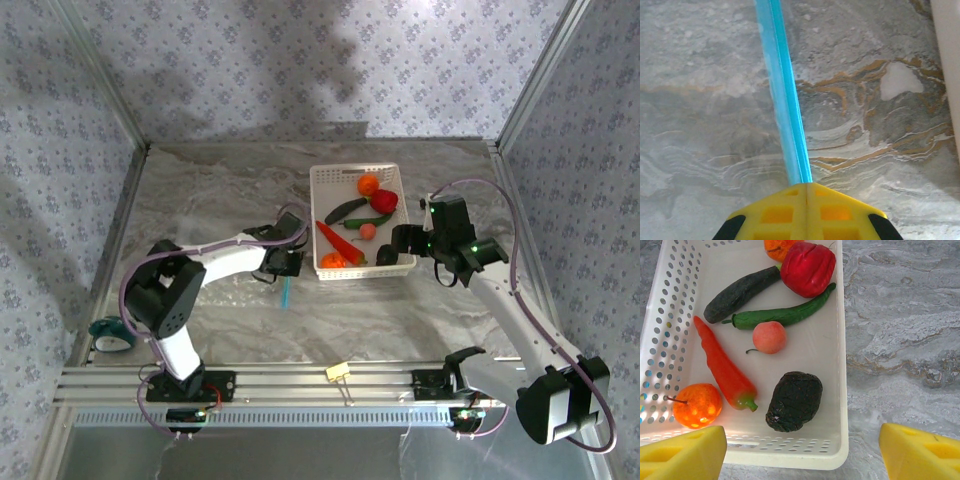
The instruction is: Place the food in the zip-top bag and seal the zipper
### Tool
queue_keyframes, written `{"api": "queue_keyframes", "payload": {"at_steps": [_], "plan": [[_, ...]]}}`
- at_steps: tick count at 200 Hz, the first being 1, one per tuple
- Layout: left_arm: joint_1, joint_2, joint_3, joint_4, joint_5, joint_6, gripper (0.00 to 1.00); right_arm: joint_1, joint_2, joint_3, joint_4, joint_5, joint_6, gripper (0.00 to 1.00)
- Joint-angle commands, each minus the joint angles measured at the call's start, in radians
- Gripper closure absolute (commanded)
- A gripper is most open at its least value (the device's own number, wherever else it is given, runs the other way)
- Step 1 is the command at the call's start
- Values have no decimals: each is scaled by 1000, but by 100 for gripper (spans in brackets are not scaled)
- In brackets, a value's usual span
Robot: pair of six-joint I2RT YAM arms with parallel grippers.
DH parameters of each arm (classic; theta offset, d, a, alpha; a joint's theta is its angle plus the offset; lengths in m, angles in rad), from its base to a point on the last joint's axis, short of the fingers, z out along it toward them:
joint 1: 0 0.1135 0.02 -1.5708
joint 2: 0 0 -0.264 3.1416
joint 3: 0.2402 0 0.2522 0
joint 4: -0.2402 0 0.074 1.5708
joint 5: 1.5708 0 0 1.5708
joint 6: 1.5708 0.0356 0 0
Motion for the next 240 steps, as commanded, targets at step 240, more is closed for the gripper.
{"api": "queue_keyframes", "payload": {"at_steps": [240], "plan": [[0,93,149,-89,-131,93,65,20,-18,-15,-15,4,1,19]]}}
